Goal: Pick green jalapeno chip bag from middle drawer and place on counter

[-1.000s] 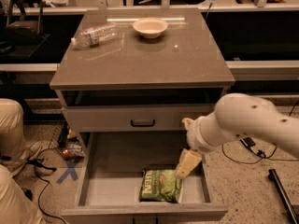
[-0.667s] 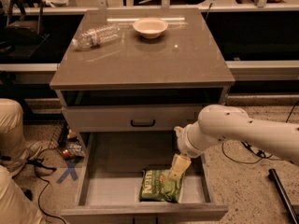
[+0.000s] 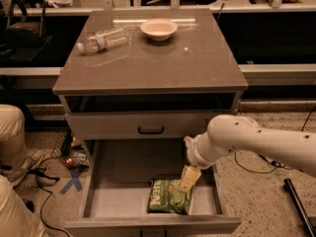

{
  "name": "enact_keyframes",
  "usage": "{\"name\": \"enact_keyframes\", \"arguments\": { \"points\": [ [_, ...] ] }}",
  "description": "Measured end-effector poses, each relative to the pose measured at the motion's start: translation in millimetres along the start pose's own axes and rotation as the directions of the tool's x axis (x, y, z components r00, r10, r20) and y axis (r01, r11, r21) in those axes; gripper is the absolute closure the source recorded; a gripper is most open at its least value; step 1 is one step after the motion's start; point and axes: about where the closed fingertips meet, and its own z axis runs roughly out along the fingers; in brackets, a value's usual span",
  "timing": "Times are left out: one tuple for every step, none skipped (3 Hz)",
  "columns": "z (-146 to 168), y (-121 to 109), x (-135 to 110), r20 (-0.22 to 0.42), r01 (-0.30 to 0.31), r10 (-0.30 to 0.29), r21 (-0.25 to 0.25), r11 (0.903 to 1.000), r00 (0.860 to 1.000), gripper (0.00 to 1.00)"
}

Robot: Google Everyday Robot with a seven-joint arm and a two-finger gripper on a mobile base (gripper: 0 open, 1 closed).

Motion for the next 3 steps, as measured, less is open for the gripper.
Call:
{"name": "enact_keyframes", "arguments": {
  "points": [
    [32, 0, 17, -0.002, 0.004, -0.004, -0.039, 0.9992, 1.0, 0.0],
    [68, 1, 30, -0.037, 0.024, -0.027, -0.075, 0.9969, 0.999, 0.0],
    [109, 13, 37, -0.066, 0.04, -0.049, -0.128, 0.9909, 0.997, 0.0]
  ]
}}
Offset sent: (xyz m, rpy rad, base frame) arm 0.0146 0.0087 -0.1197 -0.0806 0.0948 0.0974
